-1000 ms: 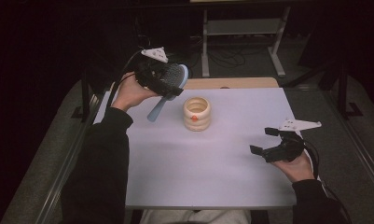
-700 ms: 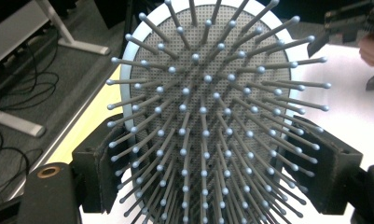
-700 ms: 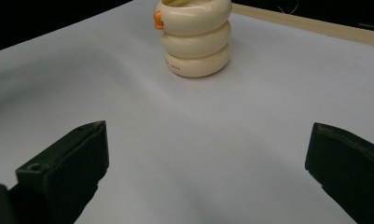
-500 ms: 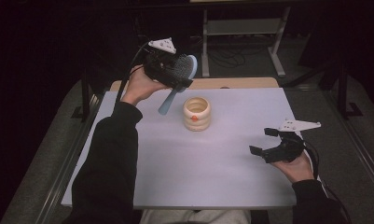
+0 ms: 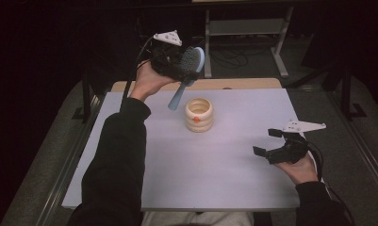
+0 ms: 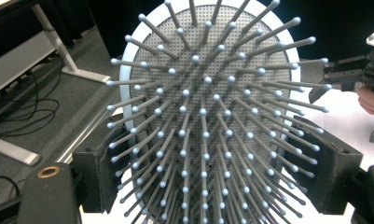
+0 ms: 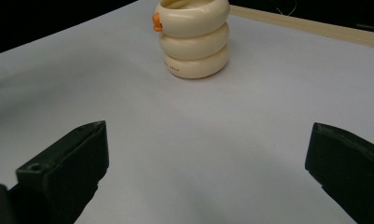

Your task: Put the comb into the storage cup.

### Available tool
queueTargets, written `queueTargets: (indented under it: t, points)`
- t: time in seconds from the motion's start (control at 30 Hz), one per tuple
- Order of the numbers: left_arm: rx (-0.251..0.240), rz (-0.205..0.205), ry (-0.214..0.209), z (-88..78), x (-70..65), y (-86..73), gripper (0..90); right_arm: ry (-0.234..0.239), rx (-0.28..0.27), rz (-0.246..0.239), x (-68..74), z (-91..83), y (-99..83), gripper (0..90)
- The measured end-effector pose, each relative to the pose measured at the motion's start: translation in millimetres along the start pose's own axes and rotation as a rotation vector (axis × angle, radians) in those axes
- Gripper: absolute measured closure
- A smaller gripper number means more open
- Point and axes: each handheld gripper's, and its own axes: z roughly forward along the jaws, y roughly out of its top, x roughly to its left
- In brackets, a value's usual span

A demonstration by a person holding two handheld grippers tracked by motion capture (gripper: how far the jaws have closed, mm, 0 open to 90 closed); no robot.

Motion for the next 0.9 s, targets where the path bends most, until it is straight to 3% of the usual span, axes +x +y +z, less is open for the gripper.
queueTargets:
  t: [0.43,0.9]
  points:
    - [-0.062,-0.017,0.001,13.6,1.9,13.0,20.3,0.0,-0.012,0.006,-0.7,-1.8,0.0,0.0]
    - [-0.116,-0.023,-0.002,50.2,2.0,10.3,20.2,0.004,-0.007,0.005,-0.8,-1.5,-1.2,0.0]
